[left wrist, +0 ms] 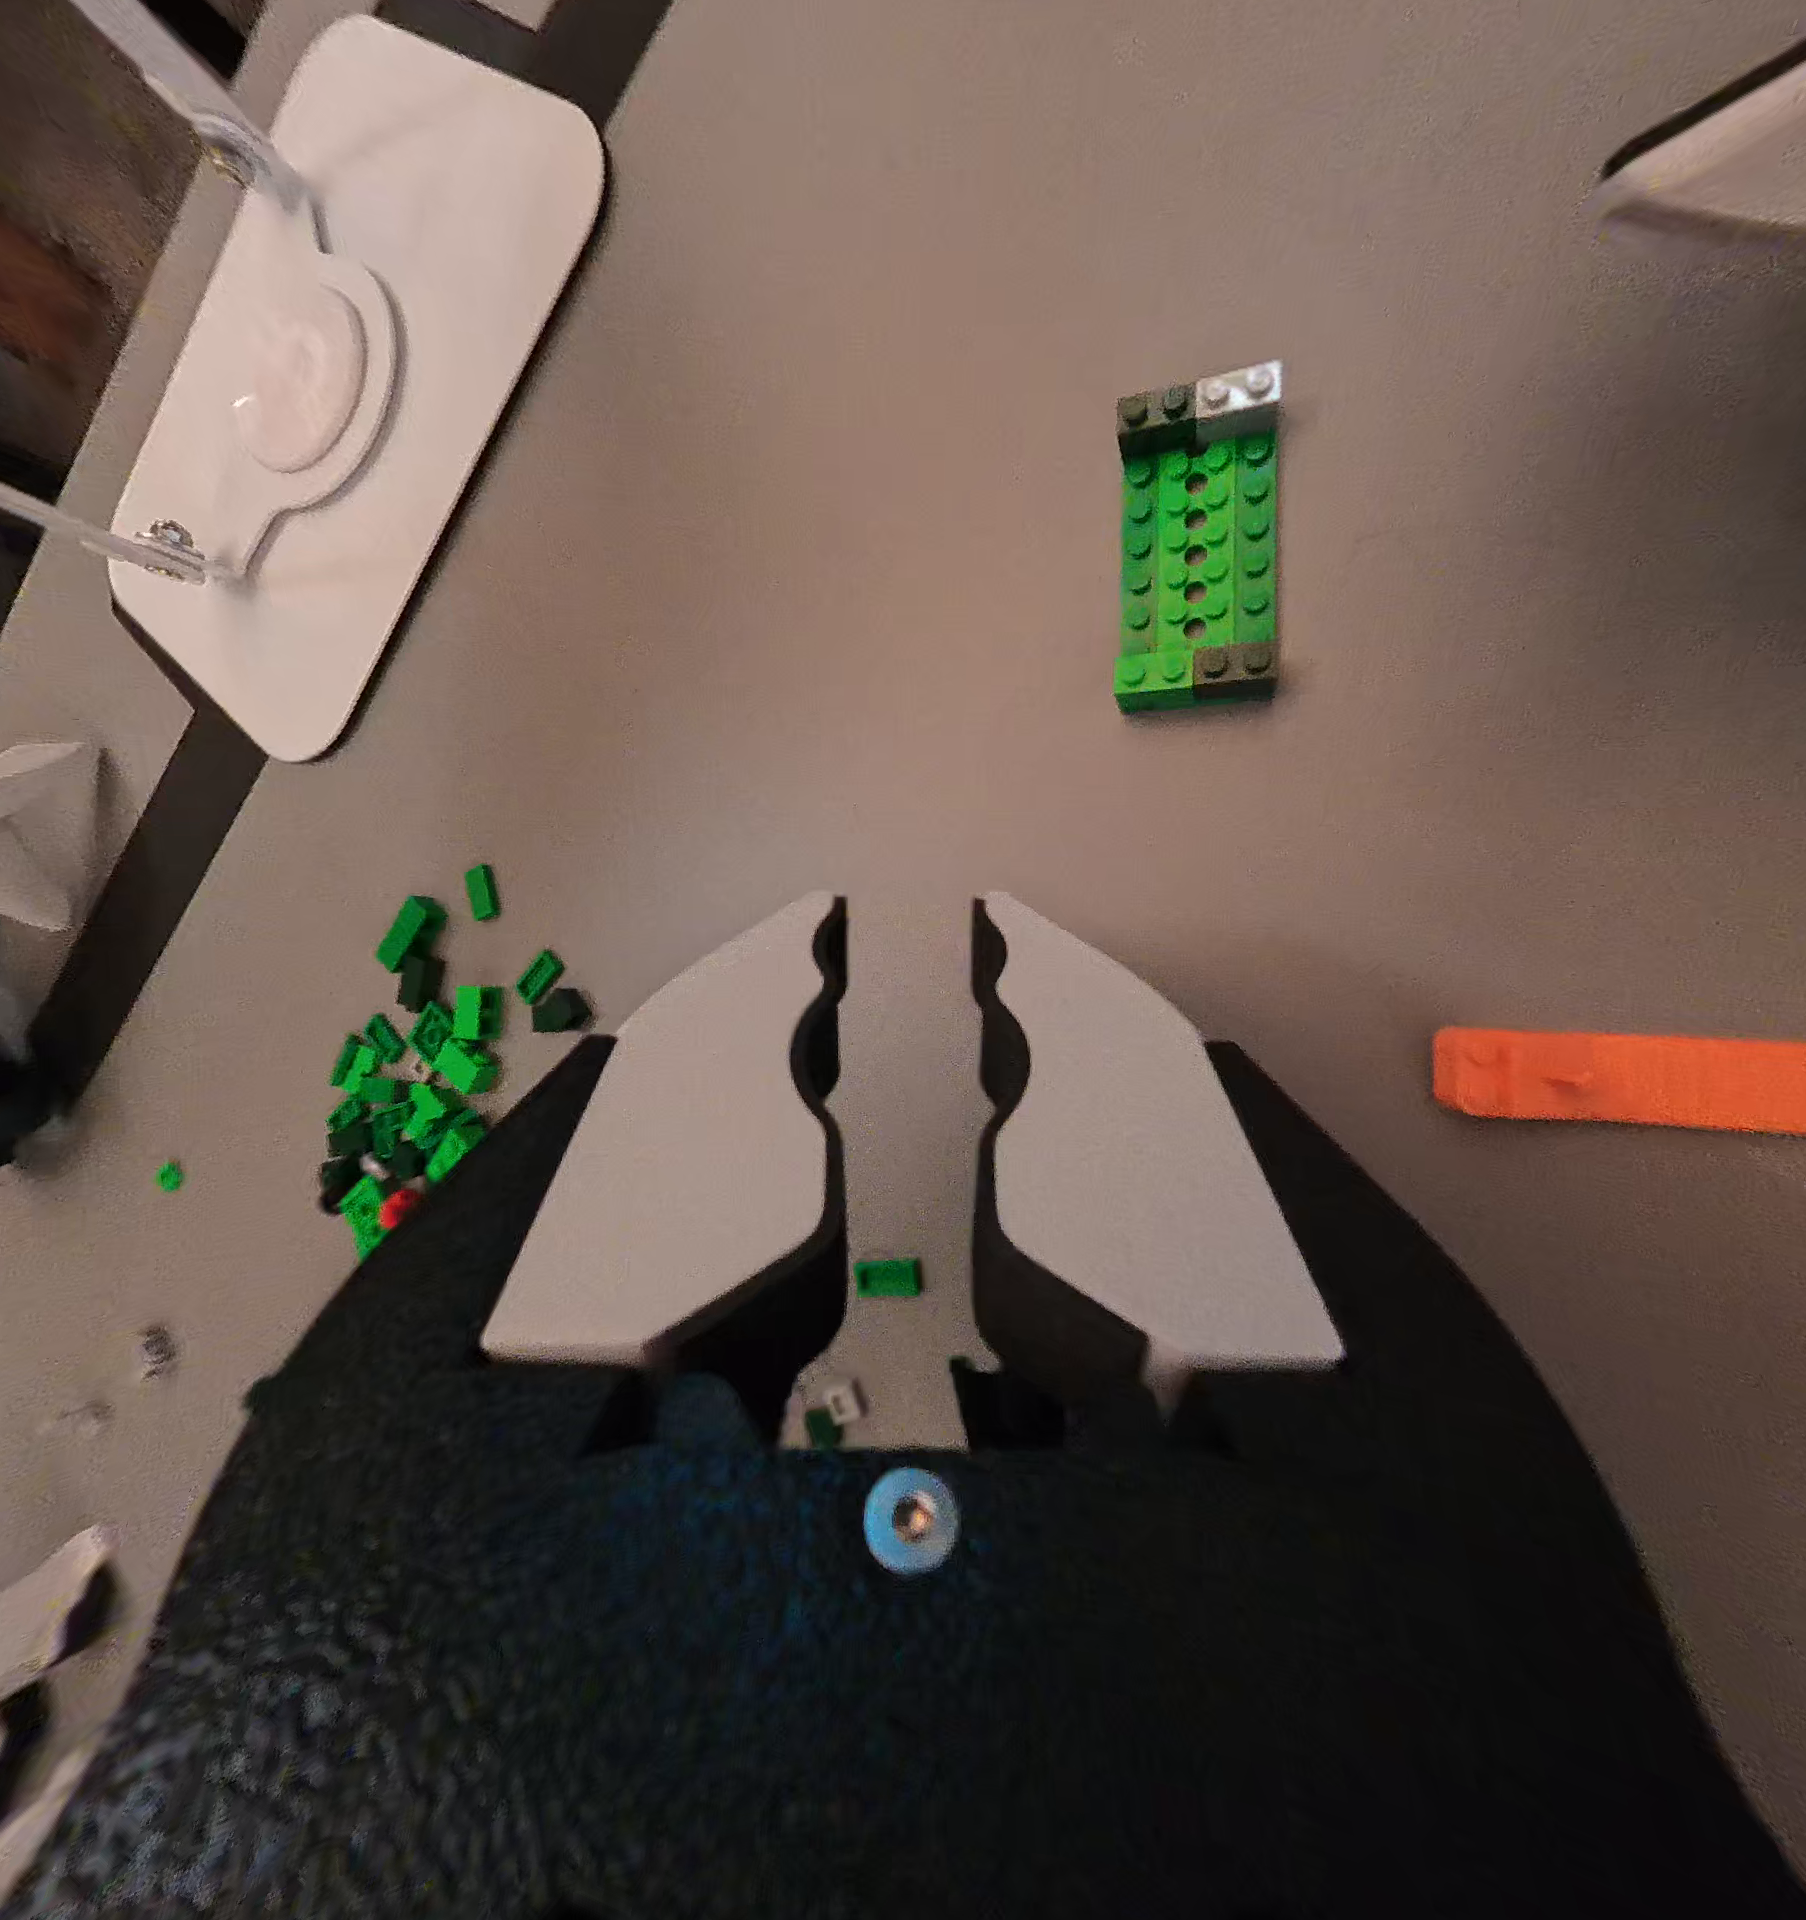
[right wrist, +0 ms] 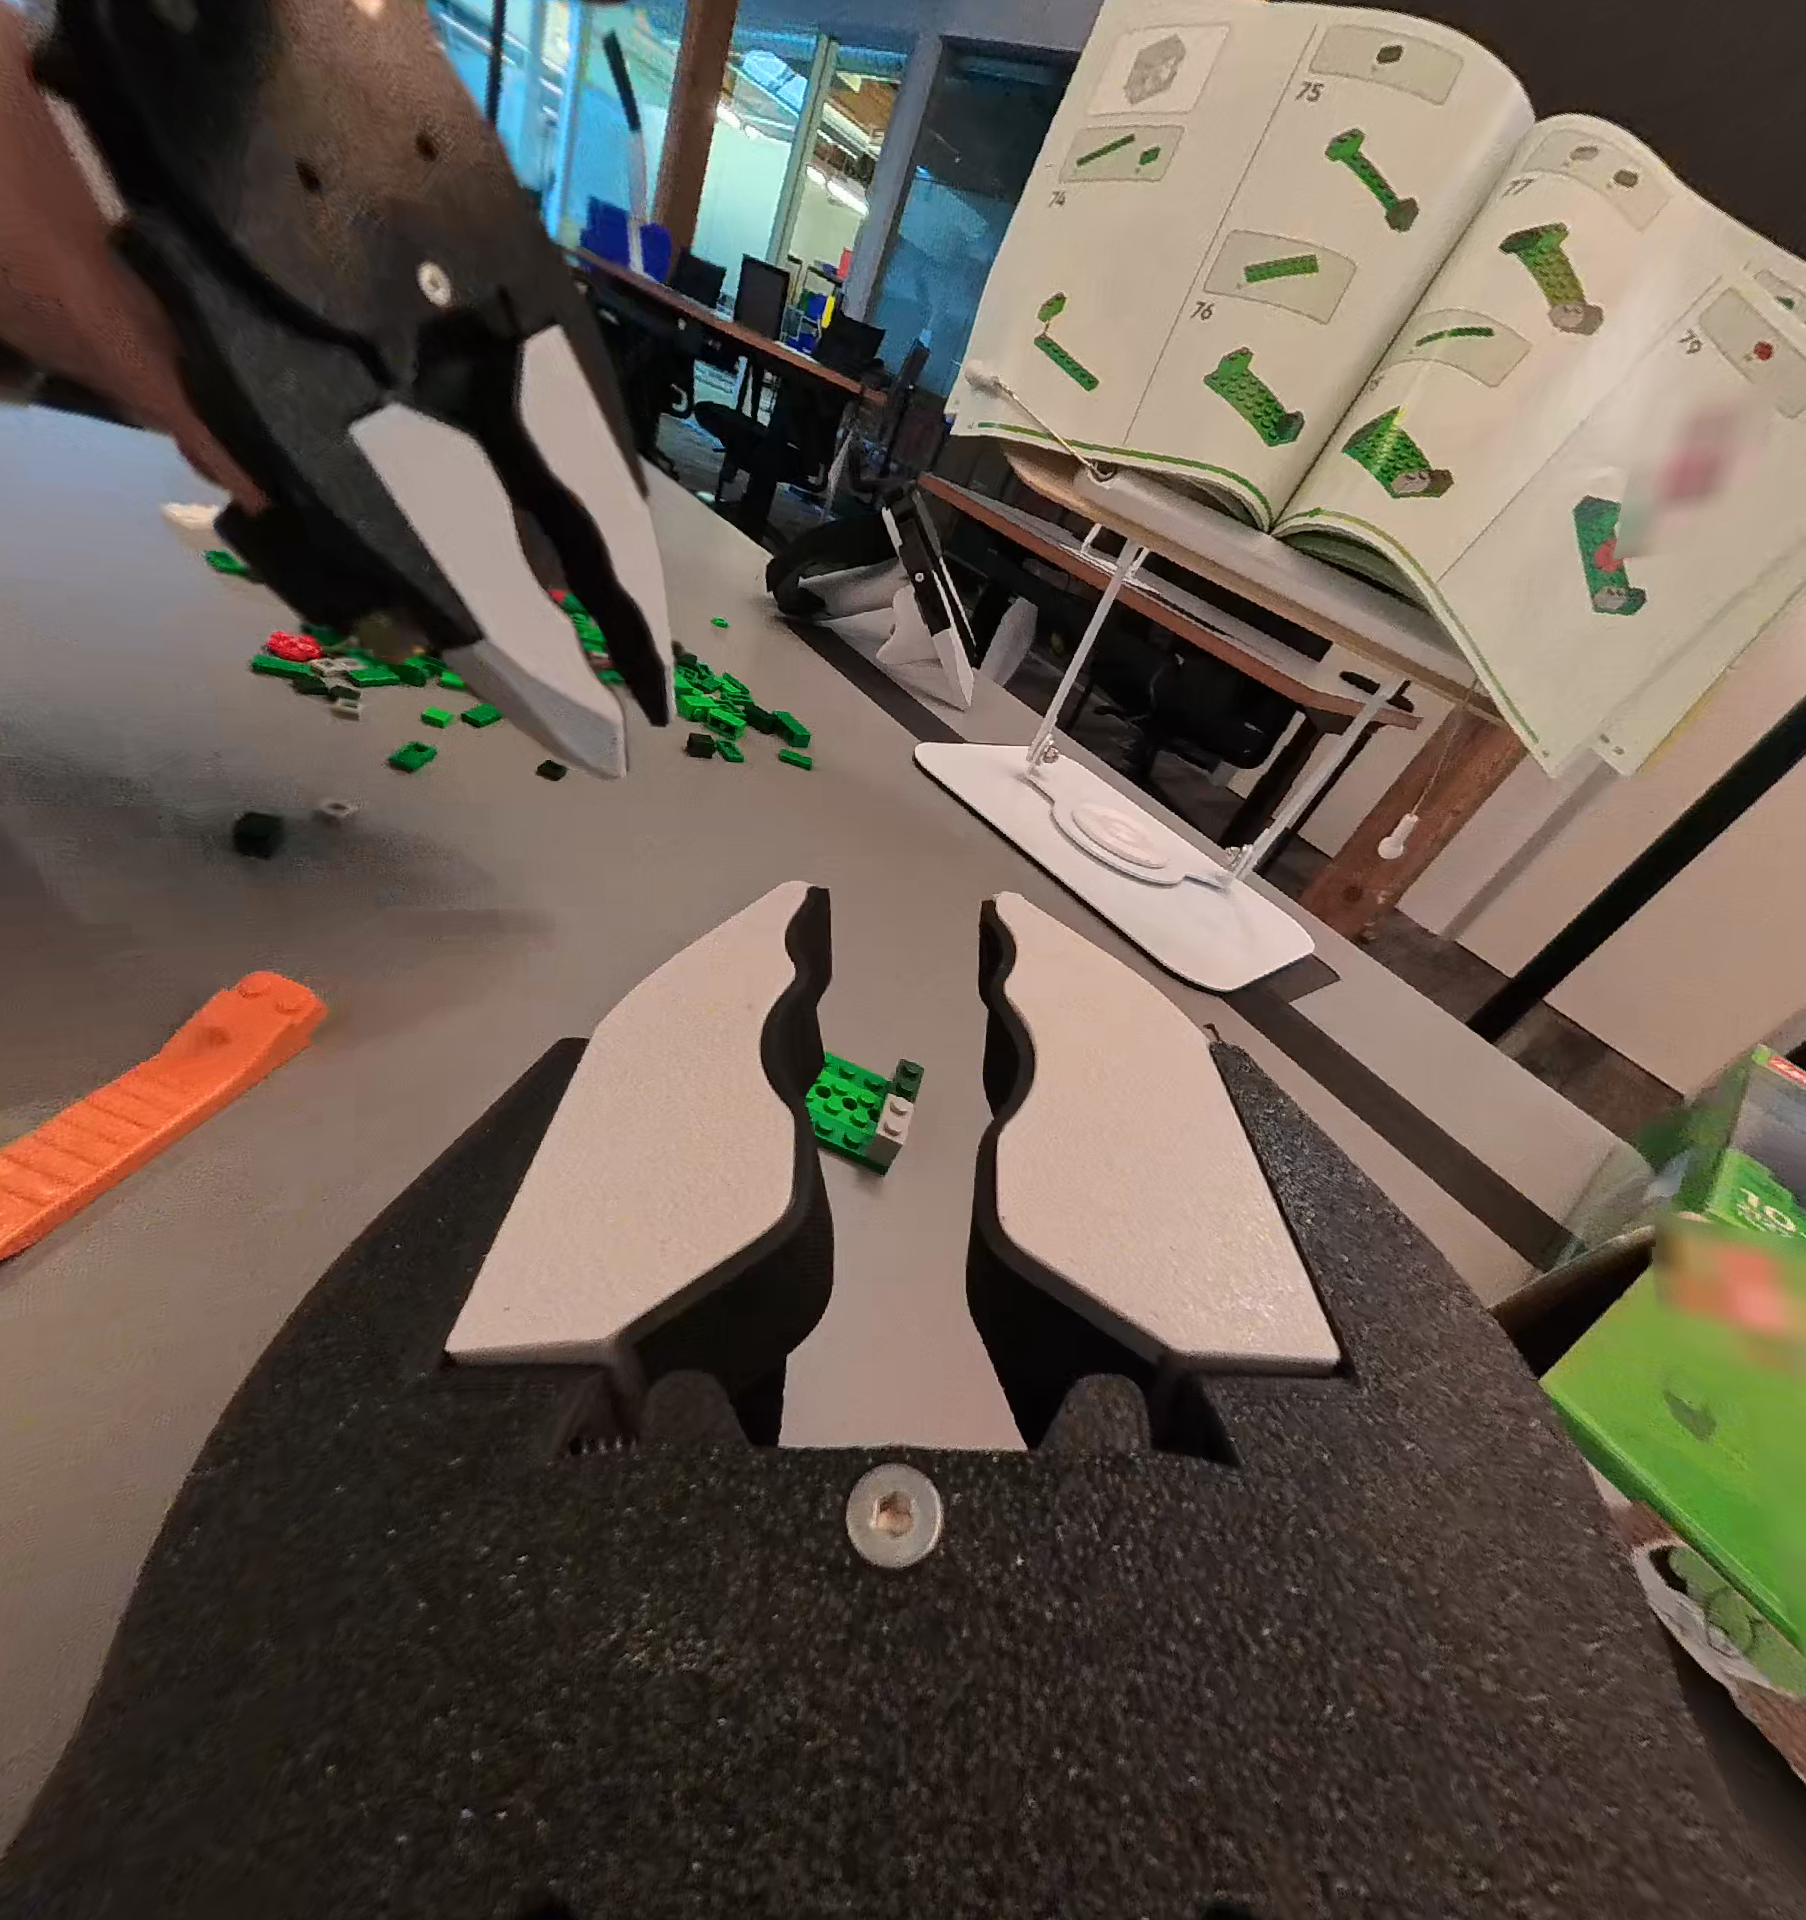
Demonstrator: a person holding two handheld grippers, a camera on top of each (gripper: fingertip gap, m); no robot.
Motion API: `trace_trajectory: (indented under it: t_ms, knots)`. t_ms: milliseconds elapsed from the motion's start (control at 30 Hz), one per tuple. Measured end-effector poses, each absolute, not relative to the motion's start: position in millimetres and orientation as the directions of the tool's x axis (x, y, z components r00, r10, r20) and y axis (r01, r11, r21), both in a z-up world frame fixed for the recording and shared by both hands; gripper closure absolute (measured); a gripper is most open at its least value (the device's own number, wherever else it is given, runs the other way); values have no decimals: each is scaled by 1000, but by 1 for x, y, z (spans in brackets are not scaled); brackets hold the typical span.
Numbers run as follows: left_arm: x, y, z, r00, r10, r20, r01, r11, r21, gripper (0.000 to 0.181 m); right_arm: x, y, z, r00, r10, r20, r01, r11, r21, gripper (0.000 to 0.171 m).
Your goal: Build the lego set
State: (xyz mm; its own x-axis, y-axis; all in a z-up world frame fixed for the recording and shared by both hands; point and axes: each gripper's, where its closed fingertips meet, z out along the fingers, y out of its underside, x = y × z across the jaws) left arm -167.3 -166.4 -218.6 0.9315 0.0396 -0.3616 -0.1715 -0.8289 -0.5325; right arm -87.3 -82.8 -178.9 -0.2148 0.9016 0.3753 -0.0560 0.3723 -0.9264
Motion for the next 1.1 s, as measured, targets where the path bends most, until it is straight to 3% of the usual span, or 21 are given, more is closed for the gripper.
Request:
trace_trajectory:
  t_ms: [33, 167, 300, 433, 700, 800, 1100]
  knots:
    - [-168, -166, -222, 933, 55, -355, -171, -802, -573, 153, -88, -82, -179, -212, 902, 375, -54, 372, -926, 145]
    - [-170, -167, -213, 920, 154, -360, -186, -637, -748, 149, -89, -74, -180, -172, 910, 376, -23, 378, -925, 147]
    - [-174, -182, -195, 898, 248, -362, -206, -491, -846, 155, -98, -62, -194, -229, 898, 375, 144, 412, -899, 154]
    - [-184, -200, -191, 898, 311, -311, -172, -402, -899, 156, -108, -57, -217, -355, 922, 156, 362, 289, -886, 156]
    - [-212, -228, -168, 889, 401, -221, -114, -274, -955, 159, -112, -69, -236, -540, 831, -134, 536, 217, -816, 151]
    - [-218, -237, -154, 892, 408, -192, -114, -207, -972, 159, -105, -78, -244, -615, 768, -179, 556, 262, -789, 142]
    - [-224, -241, -155, 892, 417, -173, -104, -183, -978, 160, -98, -94, -255, -671, 717, -187, 562, 327, -760, 139]
